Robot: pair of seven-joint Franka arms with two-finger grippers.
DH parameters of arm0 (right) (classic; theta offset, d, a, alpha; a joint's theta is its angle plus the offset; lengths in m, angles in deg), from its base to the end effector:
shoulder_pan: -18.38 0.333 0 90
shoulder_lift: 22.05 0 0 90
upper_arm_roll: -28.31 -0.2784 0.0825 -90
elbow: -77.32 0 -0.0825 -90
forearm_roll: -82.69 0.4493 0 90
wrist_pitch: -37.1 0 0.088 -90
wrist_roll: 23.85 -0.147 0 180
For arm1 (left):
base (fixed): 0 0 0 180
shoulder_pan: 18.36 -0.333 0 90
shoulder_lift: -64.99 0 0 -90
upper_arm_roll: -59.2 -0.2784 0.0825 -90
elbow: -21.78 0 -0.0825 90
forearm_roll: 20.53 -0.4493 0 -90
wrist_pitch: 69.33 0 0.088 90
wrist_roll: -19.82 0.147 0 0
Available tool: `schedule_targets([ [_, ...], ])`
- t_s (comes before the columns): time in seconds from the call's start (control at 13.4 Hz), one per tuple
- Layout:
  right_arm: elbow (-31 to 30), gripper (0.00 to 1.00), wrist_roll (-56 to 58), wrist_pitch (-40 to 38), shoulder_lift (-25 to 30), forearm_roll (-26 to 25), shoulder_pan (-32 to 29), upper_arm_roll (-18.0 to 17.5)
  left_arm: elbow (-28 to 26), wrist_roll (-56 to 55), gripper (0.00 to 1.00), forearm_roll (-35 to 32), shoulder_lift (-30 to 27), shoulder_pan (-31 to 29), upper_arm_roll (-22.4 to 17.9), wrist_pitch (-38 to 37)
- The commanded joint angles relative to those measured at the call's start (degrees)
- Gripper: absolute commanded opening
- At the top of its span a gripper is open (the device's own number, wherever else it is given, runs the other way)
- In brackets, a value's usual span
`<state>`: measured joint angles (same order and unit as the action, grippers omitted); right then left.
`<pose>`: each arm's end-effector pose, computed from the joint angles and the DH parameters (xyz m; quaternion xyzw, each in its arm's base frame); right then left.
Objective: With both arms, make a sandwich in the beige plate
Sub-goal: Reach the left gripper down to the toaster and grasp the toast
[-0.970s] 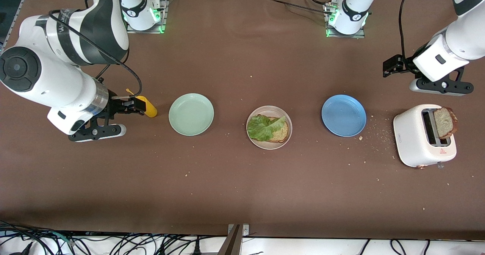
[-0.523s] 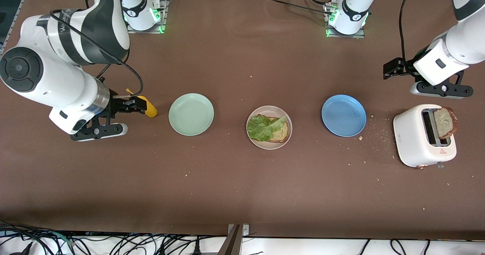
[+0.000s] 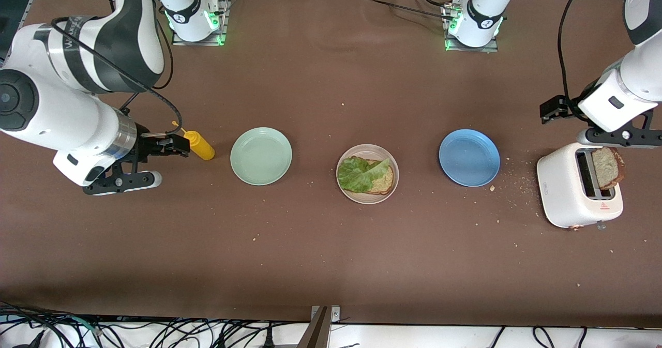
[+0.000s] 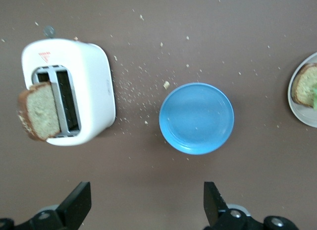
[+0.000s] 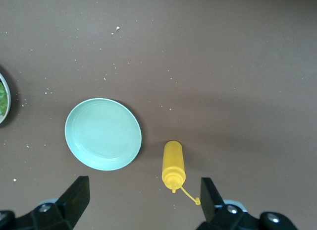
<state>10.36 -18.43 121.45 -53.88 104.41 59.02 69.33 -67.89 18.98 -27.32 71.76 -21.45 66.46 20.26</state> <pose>0.7034 0.1528 0.4417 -0.9947 -0.0777 0.0659 0.0138 0.6400 -0.0265 0.4762 -0.9964 0.0321 0.0569 0.0542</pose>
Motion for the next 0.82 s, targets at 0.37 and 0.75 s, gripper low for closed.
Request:
schedule_targets([
  [0.37,-0.72,0.99,1.18,-0.68,3.27,-4.04,-14.17,-17.44,-0.86,3.28,1.0,-1.82,4.48,-8.07,0.12,13.14],
  [0.75,-0.98,0.99,0.83,0.11,5.46,-13.16,-25.16,-31.25,-10.34,11.56,0.99,-4.44,4.74,-14.21,0.12,29.65],
])
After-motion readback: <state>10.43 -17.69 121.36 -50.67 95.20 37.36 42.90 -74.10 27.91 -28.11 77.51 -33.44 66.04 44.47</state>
